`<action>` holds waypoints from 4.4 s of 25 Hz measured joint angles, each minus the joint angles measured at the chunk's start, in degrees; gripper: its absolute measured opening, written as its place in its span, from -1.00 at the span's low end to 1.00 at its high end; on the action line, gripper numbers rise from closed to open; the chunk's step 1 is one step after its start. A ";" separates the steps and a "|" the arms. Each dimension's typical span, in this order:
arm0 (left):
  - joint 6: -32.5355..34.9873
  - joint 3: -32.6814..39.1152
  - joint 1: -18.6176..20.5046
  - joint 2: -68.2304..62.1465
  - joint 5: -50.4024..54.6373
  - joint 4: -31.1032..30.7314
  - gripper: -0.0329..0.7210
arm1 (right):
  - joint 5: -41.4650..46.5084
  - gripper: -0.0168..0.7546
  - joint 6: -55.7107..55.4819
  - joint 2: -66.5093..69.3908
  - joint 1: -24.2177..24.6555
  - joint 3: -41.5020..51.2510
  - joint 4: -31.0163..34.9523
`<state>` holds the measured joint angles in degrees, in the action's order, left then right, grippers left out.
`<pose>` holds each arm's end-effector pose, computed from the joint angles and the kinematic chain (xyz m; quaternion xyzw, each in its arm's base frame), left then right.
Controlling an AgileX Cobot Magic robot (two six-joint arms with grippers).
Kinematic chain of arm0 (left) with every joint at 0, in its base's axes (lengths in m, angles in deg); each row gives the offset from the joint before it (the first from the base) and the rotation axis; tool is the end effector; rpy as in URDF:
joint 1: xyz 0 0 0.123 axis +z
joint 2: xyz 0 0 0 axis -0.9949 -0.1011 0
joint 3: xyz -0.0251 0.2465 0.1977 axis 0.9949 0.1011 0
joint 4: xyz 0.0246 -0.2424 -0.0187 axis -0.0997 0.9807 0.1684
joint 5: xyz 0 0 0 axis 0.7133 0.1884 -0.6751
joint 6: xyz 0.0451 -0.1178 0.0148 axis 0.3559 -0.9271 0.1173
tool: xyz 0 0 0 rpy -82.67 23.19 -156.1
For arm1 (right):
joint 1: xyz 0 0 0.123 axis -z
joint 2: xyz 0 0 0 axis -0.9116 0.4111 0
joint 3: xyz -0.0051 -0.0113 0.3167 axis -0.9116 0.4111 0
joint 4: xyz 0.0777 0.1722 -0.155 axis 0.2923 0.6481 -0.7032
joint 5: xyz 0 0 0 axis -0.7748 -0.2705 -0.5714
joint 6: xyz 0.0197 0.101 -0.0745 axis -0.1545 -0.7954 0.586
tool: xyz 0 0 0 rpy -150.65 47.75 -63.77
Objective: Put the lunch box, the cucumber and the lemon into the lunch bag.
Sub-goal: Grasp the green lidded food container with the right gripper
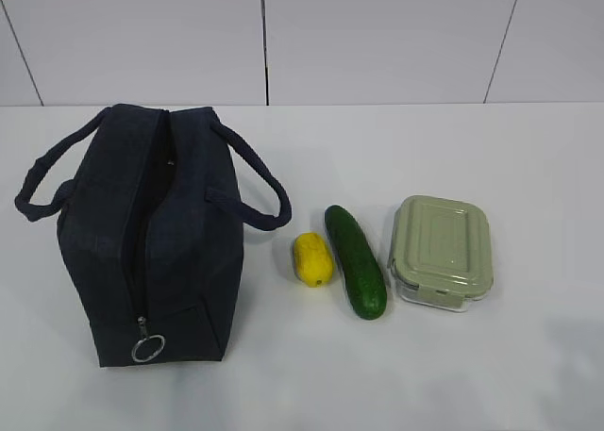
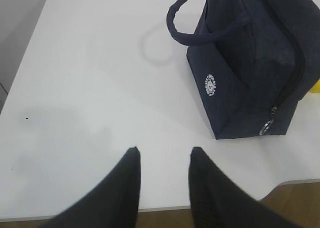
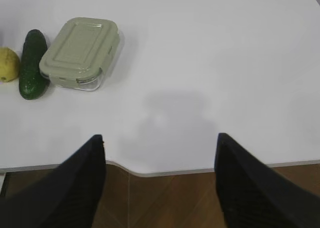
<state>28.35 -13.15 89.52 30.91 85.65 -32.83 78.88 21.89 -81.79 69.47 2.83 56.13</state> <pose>-0.0141 -0.0220 0.2613 0.0002 0.8579 -0.0466 0.5118 -0.0180 0.0065 0.2459 0.0186 0.8708 0.0025 0.4912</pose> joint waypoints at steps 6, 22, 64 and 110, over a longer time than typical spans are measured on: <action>0.00 0.00 0.00 0.00 -0.02 0.00 -0.29 | -4.43 0.36 0.00 5.60 0.00 -1.90 2.35; 0.00 0.00 -0.03 0.00 -0.02 -1.20 -0.28 | -7.55 0.36 0.52 41.84 0.00 -8.91 9.19; 0.00 0.00 -0.03 0.00 -0.02 -1.42 -0.28 | 1.89 0.19 50.78 97.36 16.22 -22.23 62.46; 0.00 0.00 -0.03 0.00 -0.02 -1.42 -0.28 | -3.37 0.56 56.87 111.35 16.22 -27.88 68.36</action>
<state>28.35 -13.15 89.48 30.91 85.62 -34.25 75.51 78.76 29.56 85.69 -25.05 124.50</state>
